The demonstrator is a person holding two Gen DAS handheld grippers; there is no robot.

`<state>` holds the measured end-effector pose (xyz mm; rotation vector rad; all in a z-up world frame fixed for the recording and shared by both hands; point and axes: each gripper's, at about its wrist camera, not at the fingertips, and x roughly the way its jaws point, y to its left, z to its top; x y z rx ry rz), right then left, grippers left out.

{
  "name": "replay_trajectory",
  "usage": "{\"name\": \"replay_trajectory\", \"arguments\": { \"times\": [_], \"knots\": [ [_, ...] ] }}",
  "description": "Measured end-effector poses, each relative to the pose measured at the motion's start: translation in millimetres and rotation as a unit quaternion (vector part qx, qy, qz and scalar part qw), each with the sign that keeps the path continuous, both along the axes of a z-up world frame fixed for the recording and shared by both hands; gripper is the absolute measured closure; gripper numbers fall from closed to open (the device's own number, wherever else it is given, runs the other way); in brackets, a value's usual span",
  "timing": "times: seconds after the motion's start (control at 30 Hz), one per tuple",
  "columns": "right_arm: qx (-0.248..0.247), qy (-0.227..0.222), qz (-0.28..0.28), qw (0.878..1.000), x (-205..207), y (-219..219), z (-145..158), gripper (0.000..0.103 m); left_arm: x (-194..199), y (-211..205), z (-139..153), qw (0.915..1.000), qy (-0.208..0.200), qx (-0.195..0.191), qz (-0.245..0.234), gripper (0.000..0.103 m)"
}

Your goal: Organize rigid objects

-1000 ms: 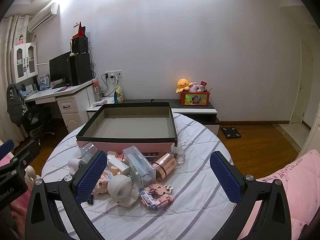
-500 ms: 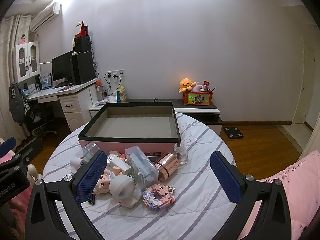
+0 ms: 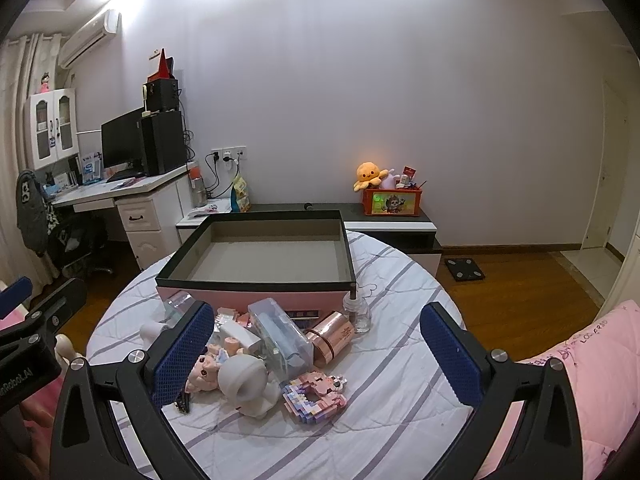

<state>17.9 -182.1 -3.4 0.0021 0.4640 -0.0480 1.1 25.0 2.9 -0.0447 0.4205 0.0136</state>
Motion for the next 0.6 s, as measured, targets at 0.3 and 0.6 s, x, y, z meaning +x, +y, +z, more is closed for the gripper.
{"name": "replay_trajectory", "arguments": {
  "times": [0.3, 0.6],
  "knots": [
    [0.000, 0.001, 0.000, 1.000, 0.3, -0.6, -0.2, 0.000, 2.8, -2.2, -4.3, 1.0000, 0.005, 0.004, 0.008, 0.000],
    [0.001, 0.001, 0.000, 1.000, 1.0, -2.1, -1.5, 0.000, 2.8, -5.0, -5.5, 0.9999, 0.009, 0.006, 0.002, 0.000]
  ]
}}
